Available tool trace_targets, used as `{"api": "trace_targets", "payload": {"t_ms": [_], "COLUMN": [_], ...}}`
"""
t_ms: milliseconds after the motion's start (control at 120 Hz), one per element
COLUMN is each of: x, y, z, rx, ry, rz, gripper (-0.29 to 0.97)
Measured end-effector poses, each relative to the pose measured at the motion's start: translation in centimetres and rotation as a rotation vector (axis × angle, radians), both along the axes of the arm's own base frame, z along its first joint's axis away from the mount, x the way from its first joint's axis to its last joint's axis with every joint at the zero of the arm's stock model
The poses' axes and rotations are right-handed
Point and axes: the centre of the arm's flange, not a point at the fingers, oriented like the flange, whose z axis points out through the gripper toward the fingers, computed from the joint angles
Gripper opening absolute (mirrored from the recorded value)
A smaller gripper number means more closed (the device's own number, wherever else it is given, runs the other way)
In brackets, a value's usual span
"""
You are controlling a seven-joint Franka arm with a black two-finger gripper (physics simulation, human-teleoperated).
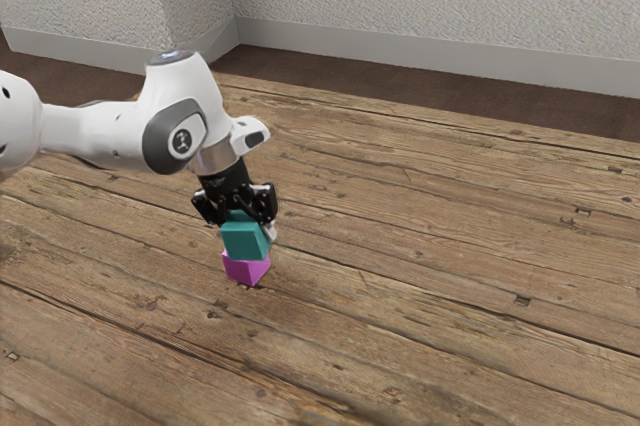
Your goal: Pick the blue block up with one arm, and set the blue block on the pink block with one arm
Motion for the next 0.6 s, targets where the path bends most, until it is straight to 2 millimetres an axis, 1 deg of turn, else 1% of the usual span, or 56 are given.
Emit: {"api": "trace_targets", "payload": {"t_ms": [100, 225, 267, 375, 400, 458, 542, 600], "x": [0.4, 1.5, 1.6, 1.8, 2.1, 3.5, 4.6, 5.6], "y": [1.5, 1.6, 2.0, 4.7, 5.2, 6.0, 6.2, 6.3], "z": [-1.1, -2.1, -2.2, -2.7, -3.0, -3.8, -4.4, -4.4], "rx": [0.000, -0.001, 0.000, 0.003, 0.003, 0.005, 0.007, 0.009], "ry": [0.022, 0.031, 0.032, 0.037, 0.039, 0.037, 0.035, 0.022], "rz": [0.012, -0.012, -0.015, -0.004, -0.004, -0.017, -0.047, -0.069], "gripper": [0.35, 0.37, 0.37, 0.38, 0.38, 0.38, 0.39, 0.39]}}
